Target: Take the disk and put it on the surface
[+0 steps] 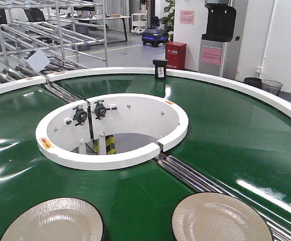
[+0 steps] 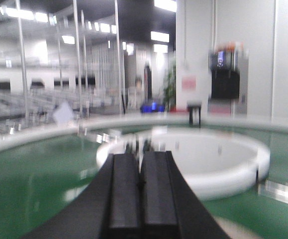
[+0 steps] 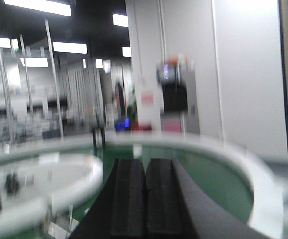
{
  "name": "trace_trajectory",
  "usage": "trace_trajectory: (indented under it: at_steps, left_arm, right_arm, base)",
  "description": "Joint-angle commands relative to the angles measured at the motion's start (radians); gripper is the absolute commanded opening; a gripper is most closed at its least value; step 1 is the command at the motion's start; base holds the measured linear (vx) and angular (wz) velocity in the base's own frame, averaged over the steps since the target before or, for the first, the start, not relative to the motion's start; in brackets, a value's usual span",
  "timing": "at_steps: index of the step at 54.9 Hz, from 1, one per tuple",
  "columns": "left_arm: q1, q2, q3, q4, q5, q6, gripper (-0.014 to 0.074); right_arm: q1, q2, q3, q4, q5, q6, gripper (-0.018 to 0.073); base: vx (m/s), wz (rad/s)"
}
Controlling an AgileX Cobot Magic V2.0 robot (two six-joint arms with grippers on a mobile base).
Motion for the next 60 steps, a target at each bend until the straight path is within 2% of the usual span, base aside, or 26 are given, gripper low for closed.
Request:
trace_trajectory:
  at_steps: [1, 5, 14, 20, 35, 47, 53, 60]
  left_arm:
    - [0.001, 0.066, -0.184, 0.022, -0.055, 0.027, -0.0001]
    - [0.001, 0.173, -0.336, 0.039, -0.032, 0.070, -0.0001]
    - [0.001, 0.489, -0.614, 0.041, 0.004, 0.062, -0.0001]
    - [-0.001, 0.670, -0.706, 0.041, 0.030, 0.062, -0.0001]
    - [-0.013, 0.859, -0.723, 0.042, -0.023, 0.062, 0.0000]
    - [-0.021, 0.919, -0.723, 0.042, -0.023, 0.061, 0.0055]
    - [-0.021, 0.925, -0.723, 0.042, -0.026, 0.061, 0.0141]
    - [-0.021, 0.925, -0.723, 0.042, -0.026, 0.061, 0.0304]
  right_arm:
    - [0.000, 0.048, -0.206, -0.005, -0.095, -0.063, -0.0009]
    - [0.000, 0.158, -0.367, -0.005, -0.058, -0.085, -0.0009]
    - [0.000, 0.489, -0.664, -0.005, 0.004, -0.083, -0.0009]
    - [0.000, 0.687, -0.776, -0.005, 0.032, -0.078, -0.0009]
    - [0.000, 0.947, -0.831, -0.005, 0.047, -0.075, -0.0009]
    - [0.000, 0.994, -0.831, -0.005, 0.083, -0.075, 0.0024]
    - [0.000, 0.994, -0.831, -0.005, 0.082, -0.076, 0.0099]
    - [0.000, 0.994, -0.831, -0.006, 0.080, -0.076, 0.0275]
  base:
    - [0.00, 0.00]
    - [0.00, 0.00]
    - [0.00, 0.00]
    - [0.00, 0.00]
    - [0.00, 0.00]
    - [0.00, 0.00]
    - [0.00, 0.00]
    - [0.00, 0.00]
